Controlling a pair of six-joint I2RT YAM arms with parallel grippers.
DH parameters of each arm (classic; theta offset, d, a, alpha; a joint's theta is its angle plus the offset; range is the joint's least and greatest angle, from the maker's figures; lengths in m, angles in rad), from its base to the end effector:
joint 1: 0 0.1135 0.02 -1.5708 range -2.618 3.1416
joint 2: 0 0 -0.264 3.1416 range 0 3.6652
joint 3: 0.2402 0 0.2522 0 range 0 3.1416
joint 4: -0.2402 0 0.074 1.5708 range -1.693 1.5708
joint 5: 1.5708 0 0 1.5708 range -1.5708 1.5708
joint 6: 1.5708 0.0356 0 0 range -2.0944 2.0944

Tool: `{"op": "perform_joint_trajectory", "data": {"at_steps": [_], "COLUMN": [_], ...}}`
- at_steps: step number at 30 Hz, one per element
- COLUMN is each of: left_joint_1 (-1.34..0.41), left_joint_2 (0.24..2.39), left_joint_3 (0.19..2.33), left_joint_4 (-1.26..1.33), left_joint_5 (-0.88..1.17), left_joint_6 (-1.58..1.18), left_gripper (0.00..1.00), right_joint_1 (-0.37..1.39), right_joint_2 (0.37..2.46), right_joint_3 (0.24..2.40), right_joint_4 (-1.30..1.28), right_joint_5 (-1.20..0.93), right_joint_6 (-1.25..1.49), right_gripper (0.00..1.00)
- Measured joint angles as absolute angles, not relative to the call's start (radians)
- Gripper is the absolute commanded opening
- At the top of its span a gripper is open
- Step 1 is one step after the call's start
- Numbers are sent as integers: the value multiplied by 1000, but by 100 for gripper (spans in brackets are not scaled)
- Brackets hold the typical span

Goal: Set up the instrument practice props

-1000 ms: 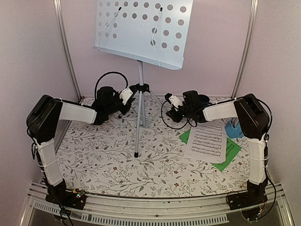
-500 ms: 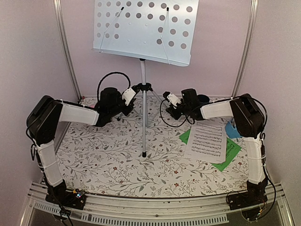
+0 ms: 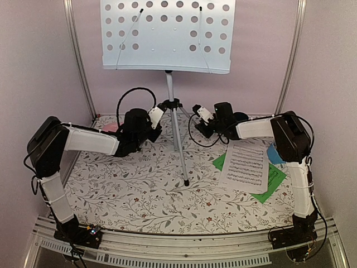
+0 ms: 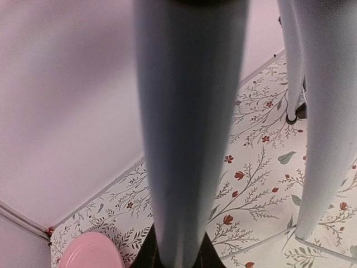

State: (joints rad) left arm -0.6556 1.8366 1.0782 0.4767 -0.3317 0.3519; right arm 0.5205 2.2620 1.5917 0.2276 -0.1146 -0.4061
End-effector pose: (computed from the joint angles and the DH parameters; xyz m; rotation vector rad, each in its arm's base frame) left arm 0.3335 -0.2419 0.2134 0.6793 1.7076 0.0944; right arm 0.4459 0.2603 0.1649 -0.9655 1.7691 0.1882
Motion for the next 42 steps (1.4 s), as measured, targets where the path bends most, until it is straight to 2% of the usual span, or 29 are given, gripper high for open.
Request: {"op": "perform_joint_trajectory", "data": {"at_steps": [11,12,15,18,24,29,36,42], "left_joint_1": [-732,-737,-741,-741,-744,-746,-746,-766], "left_joint_2": [1807,1807,1807,1806,1776,1700,1549,1460], "left_joint_3": [1124,1140,1171,1181,1123,1044,921,786], "left_joint_4": [287,255,192,152,83,82,183,300], "left_joint_5": [-474,-481,-489,-486,-452,-417,-365,-303], "left_joint_6": [250,233,194,148,93,73,59,56], "left_gripper": [1,3,22,35,50,62,64,65], "right_joint_1": [463,459,458,463,472,477,477,477], "right_joint_2": [2266,2266,2266,2265,2202,2062,1848,1674], "right_joint_3": [1621,1621,1620,1608,1500,1380,1248,1108], "right_joint_4": [301,302,302,312,312,305,238,48], "right_joint_5": [-110,-111,-119,-136,-153,-149,-129,-125], "right_joint_6": [-399,-399,-395,-390,-366,-314,-176,29], "right_gripper": [42,42,45,51,64,74,75,73]}}
